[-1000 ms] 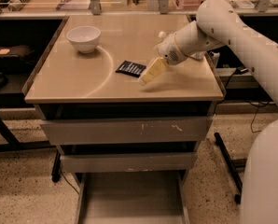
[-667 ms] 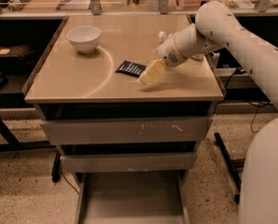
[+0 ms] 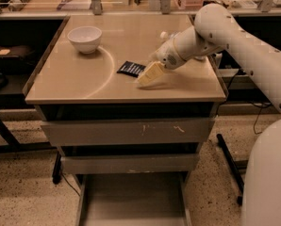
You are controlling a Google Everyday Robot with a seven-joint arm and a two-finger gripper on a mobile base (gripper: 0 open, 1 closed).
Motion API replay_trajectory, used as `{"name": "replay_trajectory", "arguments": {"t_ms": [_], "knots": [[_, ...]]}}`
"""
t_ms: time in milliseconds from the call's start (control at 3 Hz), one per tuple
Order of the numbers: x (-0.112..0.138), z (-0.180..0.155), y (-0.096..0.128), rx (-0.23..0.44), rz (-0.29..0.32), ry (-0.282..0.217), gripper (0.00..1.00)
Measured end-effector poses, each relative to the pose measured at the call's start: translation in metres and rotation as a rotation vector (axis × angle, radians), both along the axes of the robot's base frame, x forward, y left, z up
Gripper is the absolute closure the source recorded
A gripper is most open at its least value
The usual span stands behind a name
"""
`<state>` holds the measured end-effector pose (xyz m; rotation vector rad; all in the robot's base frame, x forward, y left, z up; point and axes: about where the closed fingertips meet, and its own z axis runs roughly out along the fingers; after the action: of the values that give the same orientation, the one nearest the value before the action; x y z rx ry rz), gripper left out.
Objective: Place rxbar blueberry into bottom drawer
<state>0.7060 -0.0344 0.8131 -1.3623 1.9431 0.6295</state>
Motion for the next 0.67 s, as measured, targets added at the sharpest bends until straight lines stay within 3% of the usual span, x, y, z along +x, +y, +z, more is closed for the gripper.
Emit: {"name": "replay_trajectory", "arguments": {"t_ms": [667], "knots": [[0.0,0.0,0.0001,0.0,0.0,0.0,0.66]]}}
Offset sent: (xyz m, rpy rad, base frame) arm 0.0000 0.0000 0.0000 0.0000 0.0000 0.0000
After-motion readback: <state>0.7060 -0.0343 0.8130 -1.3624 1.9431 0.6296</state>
